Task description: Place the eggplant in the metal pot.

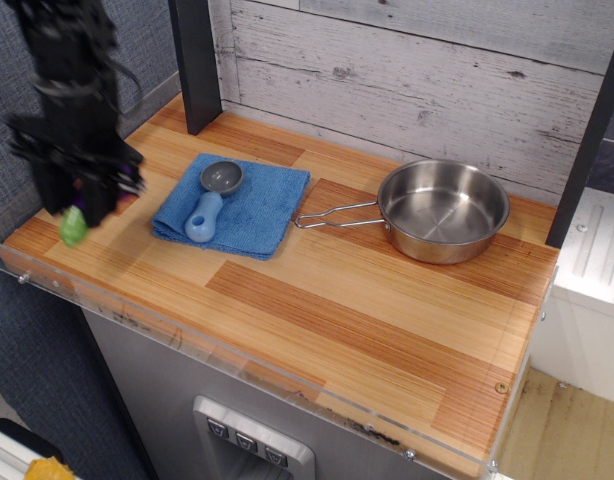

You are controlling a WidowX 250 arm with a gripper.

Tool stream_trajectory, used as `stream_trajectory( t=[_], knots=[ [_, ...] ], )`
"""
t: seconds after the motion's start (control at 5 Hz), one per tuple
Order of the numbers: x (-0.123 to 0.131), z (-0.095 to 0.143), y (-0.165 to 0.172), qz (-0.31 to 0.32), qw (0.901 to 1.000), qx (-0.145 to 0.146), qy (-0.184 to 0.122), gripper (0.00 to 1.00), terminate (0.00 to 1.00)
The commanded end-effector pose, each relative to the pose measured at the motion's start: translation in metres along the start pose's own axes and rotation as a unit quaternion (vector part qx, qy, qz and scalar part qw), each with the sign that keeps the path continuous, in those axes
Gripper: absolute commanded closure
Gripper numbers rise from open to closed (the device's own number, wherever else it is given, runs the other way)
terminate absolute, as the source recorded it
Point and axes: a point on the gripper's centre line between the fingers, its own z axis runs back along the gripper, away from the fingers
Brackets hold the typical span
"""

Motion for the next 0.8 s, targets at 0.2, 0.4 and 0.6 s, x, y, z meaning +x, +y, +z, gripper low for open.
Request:
stream_trajectory(
  t=[0.2, 0.4, 0.6],
  knots=[
    [-0.011, 0.085, -0.046, 0.033, 0.9933, -0.061, -0.092, 1.0, 0.0],
    [0.013, 0.1, -0.099, -0.006, 0.9896, -0.116, -0.085, 1.0, 0.0],
    [0.042, 0.111, -0.156, -0.052, 0.986, -0.138, -0.078, 1.0, 0.0]
  ],
)
